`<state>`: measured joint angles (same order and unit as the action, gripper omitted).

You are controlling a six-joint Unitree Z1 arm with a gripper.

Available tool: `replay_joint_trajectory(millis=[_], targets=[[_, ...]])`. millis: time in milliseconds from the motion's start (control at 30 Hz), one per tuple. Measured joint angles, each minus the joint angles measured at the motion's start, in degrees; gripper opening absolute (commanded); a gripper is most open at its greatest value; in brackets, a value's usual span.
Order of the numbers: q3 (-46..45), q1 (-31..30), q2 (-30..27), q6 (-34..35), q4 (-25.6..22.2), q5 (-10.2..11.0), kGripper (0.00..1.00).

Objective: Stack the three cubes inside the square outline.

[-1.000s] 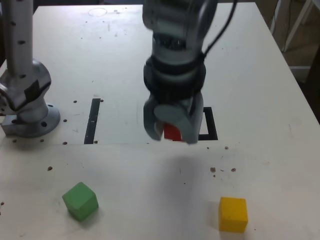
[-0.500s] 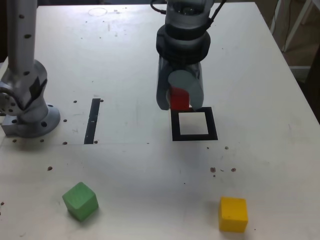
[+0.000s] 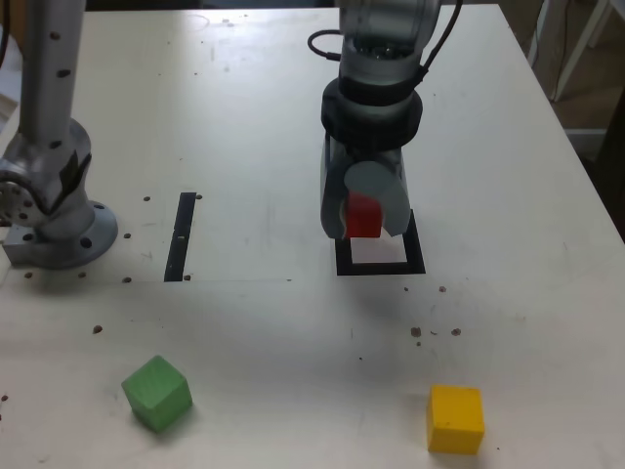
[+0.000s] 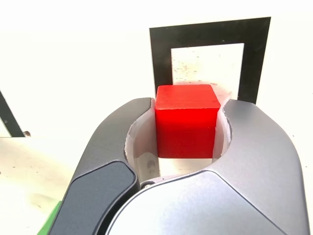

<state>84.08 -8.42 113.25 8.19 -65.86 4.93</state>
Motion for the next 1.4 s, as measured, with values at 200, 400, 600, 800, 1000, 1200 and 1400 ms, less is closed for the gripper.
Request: replay_joint_trajectory(millis=[200,400,600,800,1000,1200,1400], targets=[[0.2,0.0,1.2,-0.3,1.0,0.0,0.33],[0.2,0.0,2.3,-0.4,2.0,0.3,0.33],[0.4,0.0,3.2,-0.4,2.5,1.2,0.33],[0.1,0.4,3.3,-0.6,2.9,1.3,0.4],[0.0,0.5,3.3,-0.6,3.8,1.1,0.66],[-0.3,0.5,3.3,-0.4,3.6,1.1,0.95],[-0.5,0.5,3.2,-0.1,2.8,1.4,0.99]])
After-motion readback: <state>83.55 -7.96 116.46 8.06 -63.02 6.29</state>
